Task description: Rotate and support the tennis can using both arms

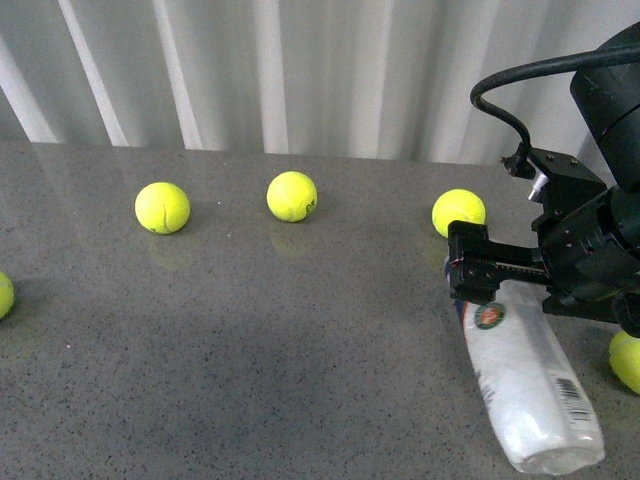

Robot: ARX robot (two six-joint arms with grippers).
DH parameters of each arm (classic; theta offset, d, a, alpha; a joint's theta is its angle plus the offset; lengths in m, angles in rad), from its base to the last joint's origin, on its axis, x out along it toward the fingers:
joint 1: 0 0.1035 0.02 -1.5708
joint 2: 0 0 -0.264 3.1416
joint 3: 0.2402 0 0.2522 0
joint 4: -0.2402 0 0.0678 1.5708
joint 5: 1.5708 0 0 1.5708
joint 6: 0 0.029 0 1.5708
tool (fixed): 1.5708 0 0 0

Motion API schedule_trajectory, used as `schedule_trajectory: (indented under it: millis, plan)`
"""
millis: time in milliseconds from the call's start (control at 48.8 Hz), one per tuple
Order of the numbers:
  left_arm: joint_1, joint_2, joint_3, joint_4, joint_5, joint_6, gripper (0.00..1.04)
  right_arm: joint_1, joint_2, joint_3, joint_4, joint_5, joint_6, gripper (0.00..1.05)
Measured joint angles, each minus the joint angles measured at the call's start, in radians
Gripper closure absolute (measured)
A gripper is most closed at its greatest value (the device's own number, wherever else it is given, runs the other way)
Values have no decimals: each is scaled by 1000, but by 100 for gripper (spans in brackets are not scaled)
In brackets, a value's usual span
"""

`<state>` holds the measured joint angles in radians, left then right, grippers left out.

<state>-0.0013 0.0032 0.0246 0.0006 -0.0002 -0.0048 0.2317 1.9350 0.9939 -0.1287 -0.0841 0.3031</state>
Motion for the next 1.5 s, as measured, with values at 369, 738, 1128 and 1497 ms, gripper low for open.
schedule_trajectory:
  millis: [369, 738, 1128, 1497]
  plan:
    - [0, 0, 0, 0, 0, 0, 7, 2, 131, 74, -27, -15, 42, 7]
    - [0, 0, 0, 0, 0, 0, 7, 18, 202, 141, 10, -31, -12, 43]
    - [0, 0, 0, 0, 0, 0, 7, 245, -13, 211, 81, -92, -1047, 80]
    - [0, 0, 0, 0, 0, 0, 7, 280, 230, 366, 63, -83, -1575, 84]
